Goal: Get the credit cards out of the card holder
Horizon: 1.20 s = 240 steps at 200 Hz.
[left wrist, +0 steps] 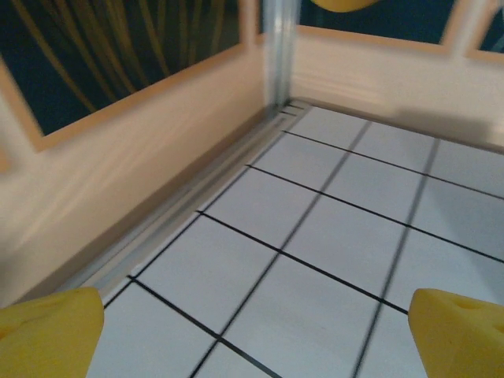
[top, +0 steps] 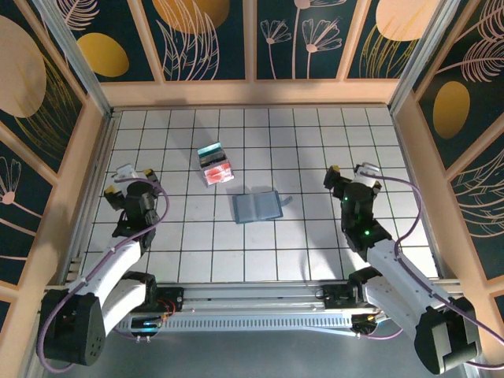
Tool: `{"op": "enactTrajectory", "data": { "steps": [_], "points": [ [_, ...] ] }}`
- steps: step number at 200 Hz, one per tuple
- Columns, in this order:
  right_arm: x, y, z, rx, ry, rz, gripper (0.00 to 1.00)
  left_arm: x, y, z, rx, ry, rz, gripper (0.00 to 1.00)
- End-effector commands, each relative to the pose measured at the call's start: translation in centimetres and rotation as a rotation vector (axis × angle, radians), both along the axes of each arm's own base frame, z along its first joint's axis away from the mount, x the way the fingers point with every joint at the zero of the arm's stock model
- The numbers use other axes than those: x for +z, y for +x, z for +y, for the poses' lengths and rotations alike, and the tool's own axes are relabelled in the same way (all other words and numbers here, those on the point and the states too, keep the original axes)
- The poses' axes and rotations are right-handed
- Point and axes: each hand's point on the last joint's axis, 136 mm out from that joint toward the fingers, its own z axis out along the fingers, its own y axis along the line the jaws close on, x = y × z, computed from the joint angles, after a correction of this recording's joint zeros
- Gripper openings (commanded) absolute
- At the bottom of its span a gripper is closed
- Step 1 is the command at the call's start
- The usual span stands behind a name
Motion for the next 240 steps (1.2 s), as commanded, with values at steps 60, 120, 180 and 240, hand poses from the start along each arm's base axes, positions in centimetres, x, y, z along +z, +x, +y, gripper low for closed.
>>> {"op": "enactTrajectory", "data": {
  "steps": [60, 120, 180, 240],
  "points": [
    [1.4, 0.6, -3.5, -0.057, -0.022, -0.129, 0.99, 0.5, 1.3, 4.5, 0.103, -0.107, -0.123, 0.99],
    [0.9, 0.9, -5.2, -0.068, -0.007, -0.172, 0.99, -0.3, 3.7, 3.7, 0.030, -0.147, -0.134, 0.99],
    [0.6, 0.7, -6.1, -0.066, -0.007, -0.208, 0.99, -0.7, 4.5, 1.6, -0.127, -0.087, -0.150, 0.99],
    [0.4, 0.6, -6.4, -0.070, 0.017, -0.212, 0.99, -0.1, 4.8, -1.1, -0.300, -0.058, -0.197, 0.99]
  ]
}}
